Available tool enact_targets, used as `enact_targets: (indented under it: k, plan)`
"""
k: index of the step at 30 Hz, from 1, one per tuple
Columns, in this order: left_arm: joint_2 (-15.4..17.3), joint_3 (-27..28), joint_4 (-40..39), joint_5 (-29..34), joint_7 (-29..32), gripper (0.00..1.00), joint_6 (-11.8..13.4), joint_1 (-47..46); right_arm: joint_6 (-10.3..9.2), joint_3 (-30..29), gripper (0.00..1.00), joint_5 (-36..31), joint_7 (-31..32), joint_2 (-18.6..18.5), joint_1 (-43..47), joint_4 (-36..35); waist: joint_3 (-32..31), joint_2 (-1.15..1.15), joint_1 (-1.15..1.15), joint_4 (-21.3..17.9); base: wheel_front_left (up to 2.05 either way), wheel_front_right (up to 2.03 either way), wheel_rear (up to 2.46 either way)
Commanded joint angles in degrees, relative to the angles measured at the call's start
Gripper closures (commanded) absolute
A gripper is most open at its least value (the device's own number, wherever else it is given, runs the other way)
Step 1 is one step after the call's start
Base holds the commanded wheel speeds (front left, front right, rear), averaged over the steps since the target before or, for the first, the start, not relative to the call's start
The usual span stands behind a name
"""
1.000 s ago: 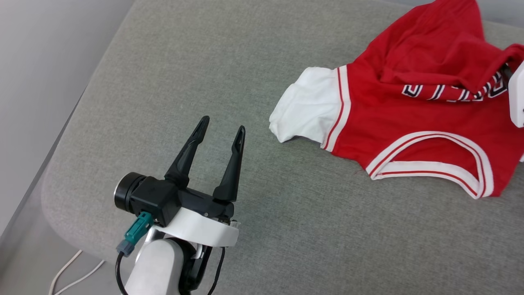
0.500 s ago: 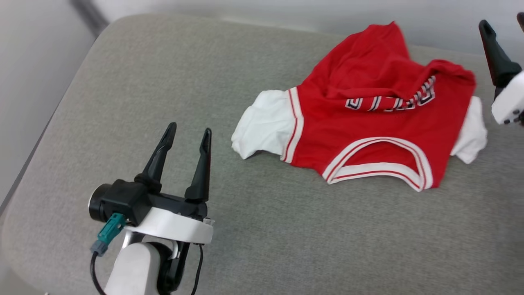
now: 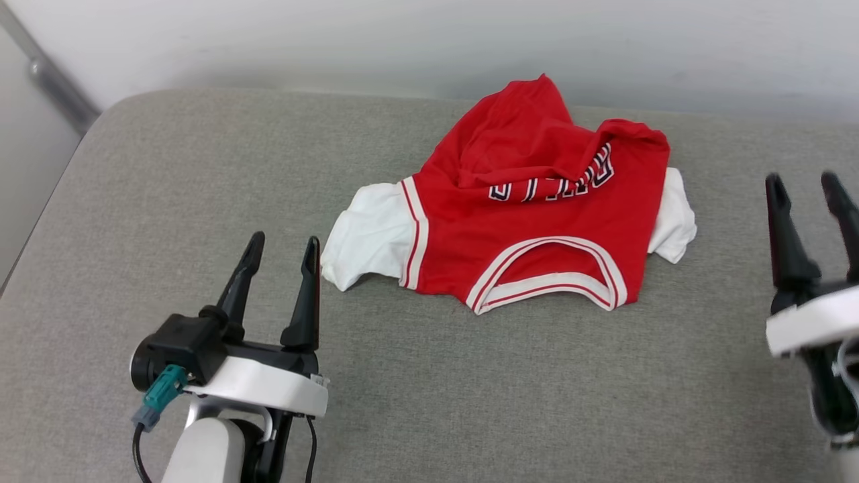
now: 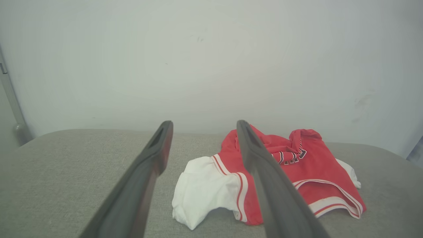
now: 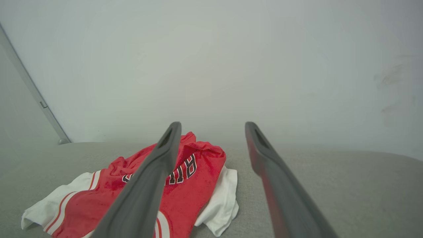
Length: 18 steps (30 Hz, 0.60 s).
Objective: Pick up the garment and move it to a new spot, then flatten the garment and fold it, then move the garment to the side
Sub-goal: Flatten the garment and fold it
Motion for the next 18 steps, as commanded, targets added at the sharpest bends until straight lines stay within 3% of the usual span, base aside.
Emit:
enact_targets:
  k: [1, 7, 12, 17, 18]
  plan:
    - [0.2, -0.2, 0.5, -0.2, -0.1, 0.00, -0.1, 0.8, -0.02, -1.5, 0.00, -1.1, 0.8, 2.0, 3.1, -1.9, -0.6, 0.00, 0.00, -0.8, 0.00, 0.00, 0.00]
    - [0.4, -1.5, 1.6, 0.0, -0.1, 0.00, -0.1, 1.8, -0.02, -5.5, 0.00, -4.8, 4.8, 7.3, 10.8, -7.4, -0.7, 0.00, 0.00, -1.7, 0.00, 0.00, 0.00]
    - [0.2, -2.3, 1.6, 0.2, -0.1, 0.00, -0.1, 1.6, -0.02, -7.5, 0.00, -7.6, 11.6, 8.3, 11.9, -10.1, 0.8, 0.00, 0.00, -1.8, 0.00, 0.00, 0.00]
    - [0.2, -3.2, 1.3, 0.2, -0.1, 0.00, -0.1, 0.0, -0.02, -8.7, 0.00, -9.0, 25.4, 6.6, 6.5, -10.8, 3.9, 0.00, 0.00, -0.9, 0.00, 0.00, 0.00]
    - [0.2, -3.4, 1.3, 0.1, -0.1, 0.00, -0.1, -0.6, -0.01, -8.3, 0.00, -9.5, 33.4, 5.0, 3.9, -9.9, 5.3, 0.00, 0.00, -0.3, 0.00, 0.00, 0.00]
